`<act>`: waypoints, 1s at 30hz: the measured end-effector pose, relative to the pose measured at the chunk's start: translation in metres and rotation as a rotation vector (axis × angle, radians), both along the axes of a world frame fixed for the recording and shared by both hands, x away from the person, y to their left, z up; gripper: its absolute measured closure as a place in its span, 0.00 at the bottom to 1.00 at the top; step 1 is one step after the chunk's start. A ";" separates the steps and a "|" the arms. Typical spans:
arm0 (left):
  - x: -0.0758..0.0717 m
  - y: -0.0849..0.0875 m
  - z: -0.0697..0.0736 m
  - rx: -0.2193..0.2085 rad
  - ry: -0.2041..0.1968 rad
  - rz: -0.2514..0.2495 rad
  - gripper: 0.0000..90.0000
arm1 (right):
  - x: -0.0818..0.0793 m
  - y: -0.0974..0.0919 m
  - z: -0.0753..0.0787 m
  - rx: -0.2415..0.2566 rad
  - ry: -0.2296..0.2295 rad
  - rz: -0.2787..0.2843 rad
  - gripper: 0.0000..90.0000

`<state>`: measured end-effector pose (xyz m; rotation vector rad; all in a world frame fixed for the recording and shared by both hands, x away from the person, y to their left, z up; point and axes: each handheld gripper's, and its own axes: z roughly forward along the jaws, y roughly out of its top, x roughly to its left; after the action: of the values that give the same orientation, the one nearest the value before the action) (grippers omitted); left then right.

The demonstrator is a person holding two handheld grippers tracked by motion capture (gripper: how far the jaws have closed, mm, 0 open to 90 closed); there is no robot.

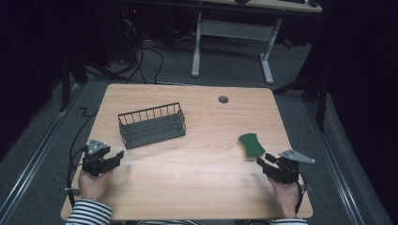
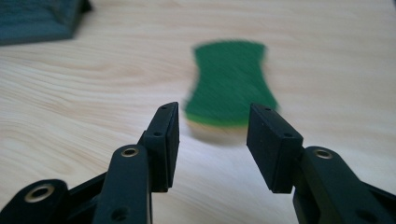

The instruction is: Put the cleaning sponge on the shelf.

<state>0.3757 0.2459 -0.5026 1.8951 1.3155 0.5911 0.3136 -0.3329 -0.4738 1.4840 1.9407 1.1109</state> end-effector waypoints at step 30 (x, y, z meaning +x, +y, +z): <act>0.032 -0.018 -0.003 0.007 0.019 -0.007 0.52 | 0.125 0.137 0.011 -0.043 0.053 0.313 0.67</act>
<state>0.4075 0.2275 -0.5051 1.9148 1.3201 0.5761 0.4383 -0.1958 -0.4625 1.2251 2.2754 1.1580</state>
